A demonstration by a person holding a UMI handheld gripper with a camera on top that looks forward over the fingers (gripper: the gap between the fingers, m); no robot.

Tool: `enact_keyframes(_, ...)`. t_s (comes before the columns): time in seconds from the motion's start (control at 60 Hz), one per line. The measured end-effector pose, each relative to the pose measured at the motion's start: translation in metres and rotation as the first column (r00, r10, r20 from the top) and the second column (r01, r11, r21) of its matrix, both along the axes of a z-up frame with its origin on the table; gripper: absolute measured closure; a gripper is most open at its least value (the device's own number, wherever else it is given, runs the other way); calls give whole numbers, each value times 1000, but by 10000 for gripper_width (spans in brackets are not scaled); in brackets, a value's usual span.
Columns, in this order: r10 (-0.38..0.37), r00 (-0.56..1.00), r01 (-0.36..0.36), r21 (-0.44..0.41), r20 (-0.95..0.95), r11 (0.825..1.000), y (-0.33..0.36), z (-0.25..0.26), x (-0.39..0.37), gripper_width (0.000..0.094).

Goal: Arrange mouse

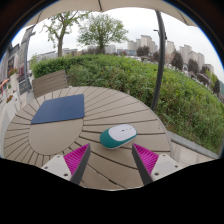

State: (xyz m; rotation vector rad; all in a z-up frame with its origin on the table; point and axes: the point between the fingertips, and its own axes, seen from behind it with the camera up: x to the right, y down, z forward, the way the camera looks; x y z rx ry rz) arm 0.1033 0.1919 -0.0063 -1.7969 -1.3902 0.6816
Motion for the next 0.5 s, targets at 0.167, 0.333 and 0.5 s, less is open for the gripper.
enact_keyframes(0.167, 29, 999, -29, -26, 13, 999, 5, -6, -36, 83)
enact_keyframes(0.333, 69, 998, -69, -71, 9, 995, 4, -7, -72, 83)
enact_keyframes(0.5, 104, 994, -103, -66, 12, 992, 5, -7, -91, 110)
